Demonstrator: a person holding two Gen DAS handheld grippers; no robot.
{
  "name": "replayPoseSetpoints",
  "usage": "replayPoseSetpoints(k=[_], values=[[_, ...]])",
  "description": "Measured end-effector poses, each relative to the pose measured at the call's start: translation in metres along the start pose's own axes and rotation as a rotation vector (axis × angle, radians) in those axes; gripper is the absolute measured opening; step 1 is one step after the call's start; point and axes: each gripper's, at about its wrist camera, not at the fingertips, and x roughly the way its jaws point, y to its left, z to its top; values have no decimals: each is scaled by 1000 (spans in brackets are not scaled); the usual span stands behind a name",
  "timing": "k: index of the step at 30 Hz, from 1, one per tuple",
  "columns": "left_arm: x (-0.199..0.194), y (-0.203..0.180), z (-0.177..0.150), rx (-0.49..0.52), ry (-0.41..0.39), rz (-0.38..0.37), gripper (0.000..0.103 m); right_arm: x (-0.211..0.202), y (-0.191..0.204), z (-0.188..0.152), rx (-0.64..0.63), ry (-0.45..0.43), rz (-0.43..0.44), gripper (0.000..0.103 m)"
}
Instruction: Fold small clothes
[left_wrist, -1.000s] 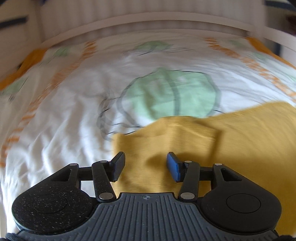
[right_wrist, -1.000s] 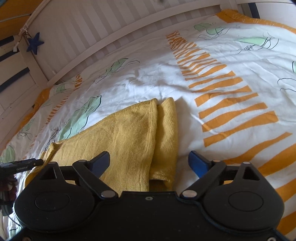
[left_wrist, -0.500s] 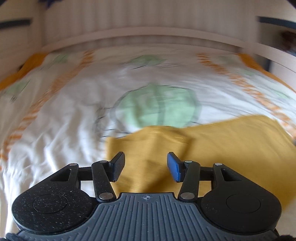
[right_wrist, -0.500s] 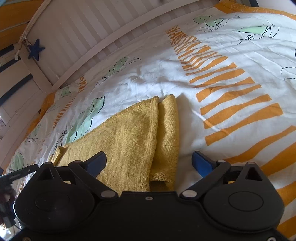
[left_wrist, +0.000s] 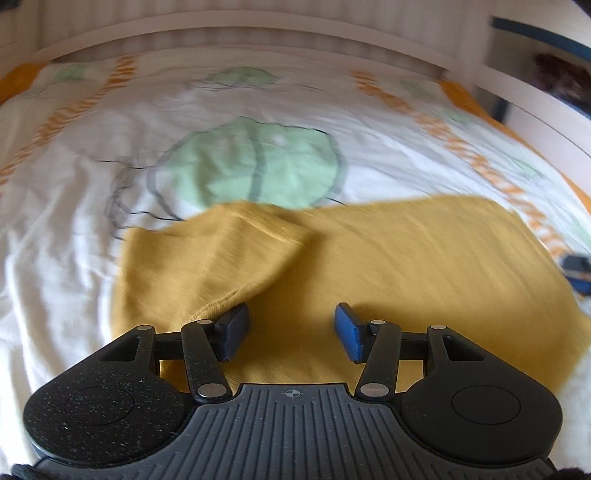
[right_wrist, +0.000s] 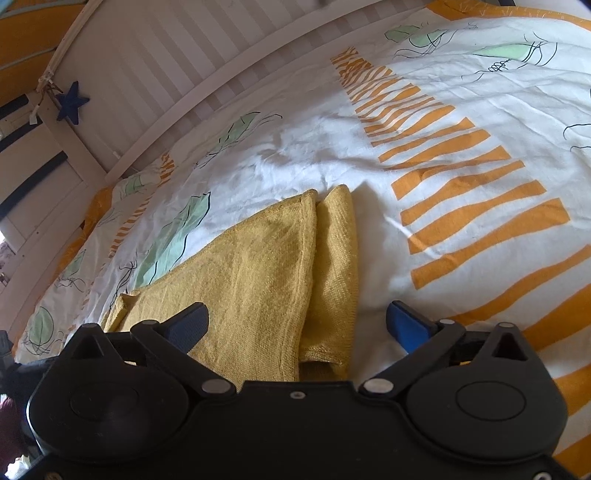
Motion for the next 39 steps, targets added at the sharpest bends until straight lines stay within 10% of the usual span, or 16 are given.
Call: replayPoseSetpoints(k=[12,20,27,35,39], values=[[14,54,25,-267,7,132,50,0,-12,6,79,27,70,103],[-4,8,24,-170,31,87,52,7,-33,11,232,118,284,103],[0,-46,29,-64,76,3,57,17,-28,8,230,121,333,103],[33,-81,45,-50,89,56,57,15,-28,6,215,116,332,103],[51,-90,44,-33,130,108,72,15,-27,7,205,118,330,103]])
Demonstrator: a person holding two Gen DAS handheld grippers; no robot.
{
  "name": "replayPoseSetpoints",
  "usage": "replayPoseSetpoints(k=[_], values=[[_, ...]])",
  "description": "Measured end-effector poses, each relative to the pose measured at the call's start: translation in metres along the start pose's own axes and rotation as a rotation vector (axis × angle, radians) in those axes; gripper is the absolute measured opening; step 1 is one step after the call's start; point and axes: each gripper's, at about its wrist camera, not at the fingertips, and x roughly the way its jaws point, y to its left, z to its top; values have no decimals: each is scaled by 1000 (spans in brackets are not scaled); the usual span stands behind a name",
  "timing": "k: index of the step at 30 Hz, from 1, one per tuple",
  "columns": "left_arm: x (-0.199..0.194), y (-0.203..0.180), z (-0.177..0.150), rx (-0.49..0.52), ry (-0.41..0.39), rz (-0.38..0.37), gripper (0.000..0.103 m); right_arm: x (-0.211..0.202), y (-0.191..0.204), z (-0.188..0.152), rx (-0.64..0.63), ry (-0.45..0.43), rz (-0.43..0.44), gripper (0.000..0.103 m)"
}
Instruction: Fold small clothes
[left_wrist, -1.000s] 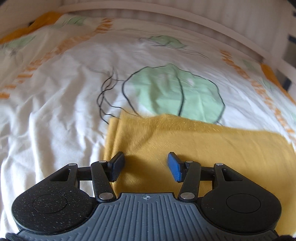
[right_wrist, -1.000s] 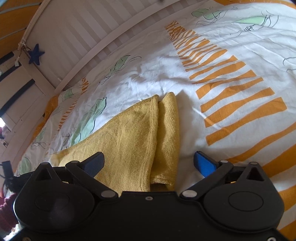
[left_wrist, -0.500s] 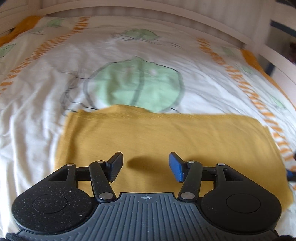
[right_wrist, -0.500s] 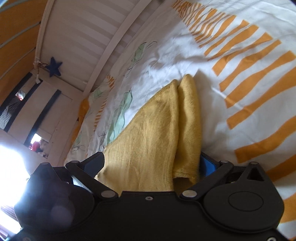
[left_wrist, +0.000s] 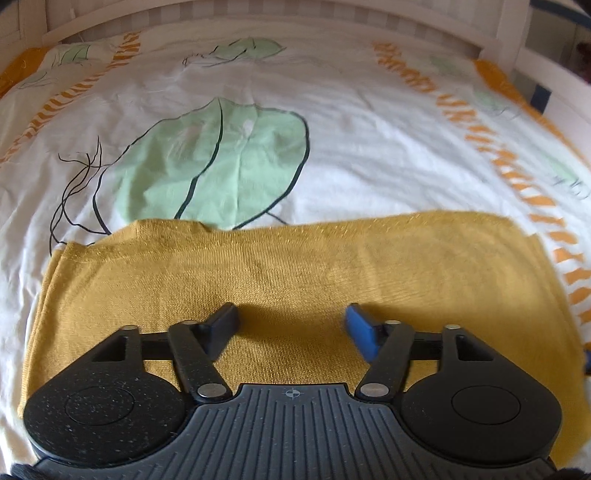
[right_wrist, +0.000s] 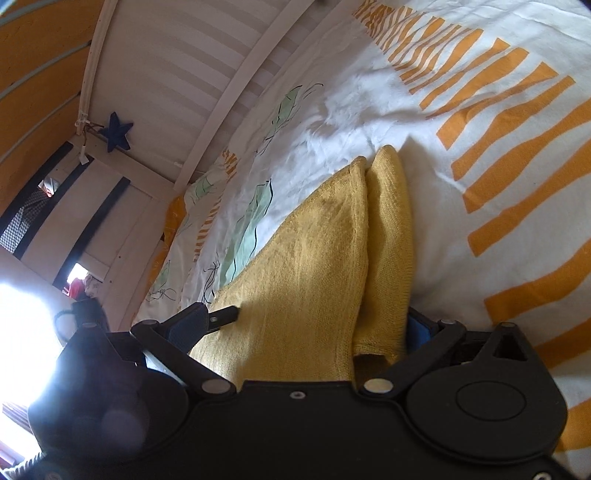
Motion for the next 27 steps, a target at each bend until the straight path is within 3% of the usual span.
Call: replayPoseSetpoints(k=[1,7,20,27], values=[[2,-2,-1,6,-4,10,80,0,0,0,-1,-1,0,103],[10,-4,-2,-8,0,16,94,5,1,-2,-29,-17,2,103],[5,-2,3,-21,61,-4,96,11,0,2,-48,-14,65,103],[-38,-8,-40,1,35,9,96,11,1,2,-55,-10,63,103]])
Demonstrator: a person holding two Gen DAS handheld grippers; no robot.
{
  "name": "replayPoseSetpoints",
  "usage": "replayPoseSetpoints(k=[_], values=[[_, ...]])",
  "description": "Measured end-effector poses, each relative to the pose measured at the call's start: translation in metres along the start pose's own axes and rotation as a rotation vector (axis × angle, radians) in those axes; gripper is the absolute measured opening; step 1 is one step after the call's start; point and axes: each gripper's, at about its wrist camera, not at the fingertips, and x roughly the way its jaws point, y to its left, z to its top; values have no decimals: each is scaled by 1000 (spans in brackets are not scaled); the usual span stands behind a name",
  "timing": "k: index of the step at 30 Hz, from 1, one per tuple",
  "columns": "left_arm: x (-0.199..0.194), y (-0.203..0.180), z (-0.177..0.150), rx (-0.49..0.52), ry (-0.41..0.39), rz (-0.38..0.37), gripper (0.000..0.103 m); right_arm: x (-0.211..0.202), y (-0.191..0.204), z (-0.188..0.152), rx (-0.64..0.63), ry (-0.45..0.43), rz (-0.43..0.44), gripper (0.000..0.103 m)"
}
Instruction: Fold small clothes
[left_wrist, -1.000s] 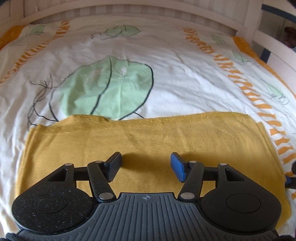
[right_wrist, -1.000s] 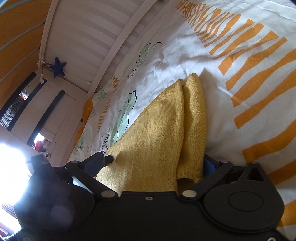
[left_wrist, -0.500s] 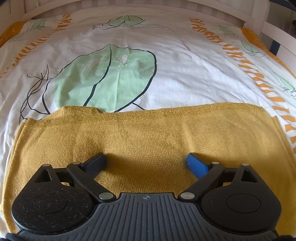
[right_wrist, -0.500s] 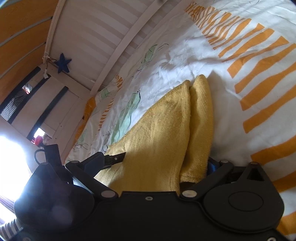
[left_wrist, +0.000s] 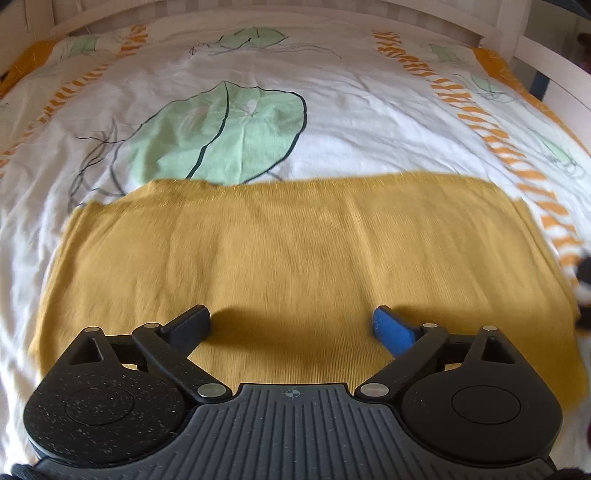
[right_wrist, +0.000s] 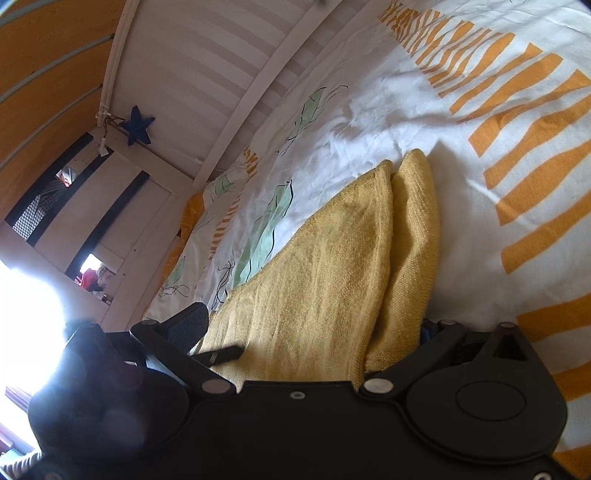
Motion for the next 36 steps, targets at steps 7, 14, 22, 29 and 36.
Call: replayPoseSetpoints(k=[7,14,22,29,36], values=[[-11,5,-33,-29,31,-10,97,0,1,-1,-10,0,-4,103],[-3,3,-32,-24,20,-25,103,-1,0,-3,1,-30,7,103],[-9,23,-35,-32,-1,-131,101,-2,0,-5,-31,-31,12,103],[-29,65,-27,-98,-58,-80,100,-1,3,-7,-66,-26,1,103],[-25,117,-9,-125,-18,14,100,12,13,0,-67,43,-72,103]])
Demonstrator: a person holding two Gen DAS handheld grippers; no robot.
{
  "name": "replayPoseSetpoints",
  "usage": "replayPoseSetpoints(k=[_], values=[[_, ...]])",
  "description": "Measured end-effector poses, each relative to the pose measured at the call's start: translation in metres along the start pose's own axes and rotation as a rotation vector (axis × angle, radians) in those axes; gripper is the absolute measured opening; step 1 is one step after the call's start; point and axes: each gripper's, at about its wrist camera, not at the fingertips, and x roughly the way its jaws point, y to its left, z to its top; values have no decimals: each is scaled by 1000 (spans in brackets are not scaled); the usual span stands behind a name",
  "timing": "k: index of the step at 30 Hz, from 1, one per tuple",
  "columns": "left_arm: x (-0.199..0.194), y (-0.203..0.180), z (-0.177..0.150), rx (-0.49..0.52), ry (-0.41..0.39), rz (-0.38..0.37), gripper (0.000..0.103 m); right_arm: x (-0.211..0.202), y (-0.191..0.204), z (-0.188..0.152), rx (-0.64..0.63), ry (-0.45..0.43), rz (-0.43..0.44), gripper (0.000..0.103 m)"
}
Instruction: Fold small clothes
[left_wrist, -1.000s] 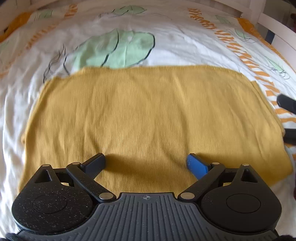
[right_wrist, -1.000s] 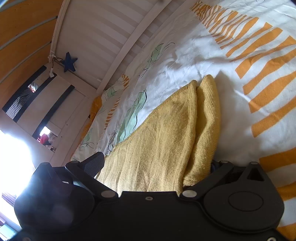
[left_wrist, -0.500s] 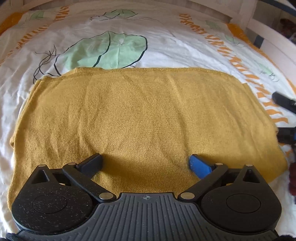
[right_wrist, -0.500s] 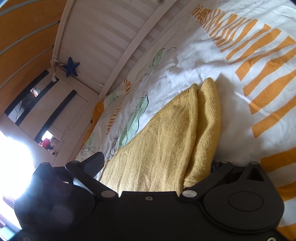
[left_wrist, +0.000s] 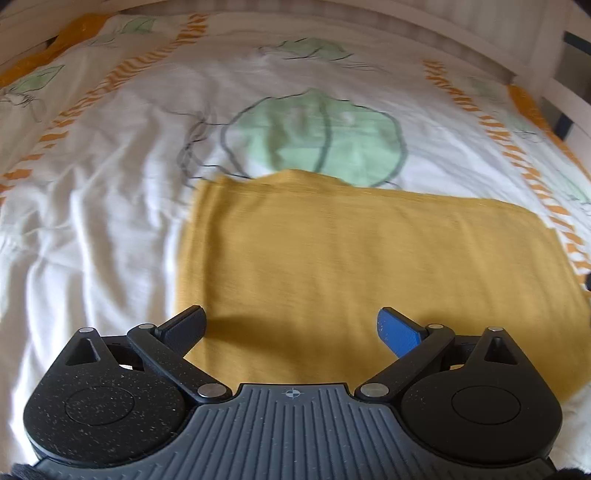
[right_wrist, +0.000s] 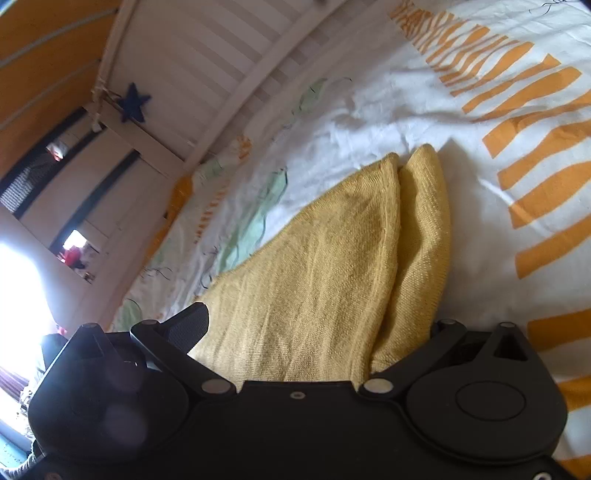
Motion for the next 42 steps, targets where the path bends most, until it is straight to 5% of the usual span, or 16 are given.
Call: replayPoseSetpoints(k=[6,12,17,21,24,28,42], values=[[17,13,2,-25,72,11,100,5,0,7,60,35,-26,103],[24,19,-7,0,44,-10,101,11,5,13,81,75,-68,101],[25,24,-7,-10,41,-39,102,13,9,14,92,84,-138,76],[25,23,-7,-2,40,-38,102,12,16,15,69,103,-254,35],[26,22,-6,-2,39,-41,102,10,25,17,59,101,-311,28],[22,28,-3,-31,32,-46,101,15,55,22,-22,110,-370,24],[-4,82,20,-158,-40,5,100,91,197,25,-251,201,-264,23]])
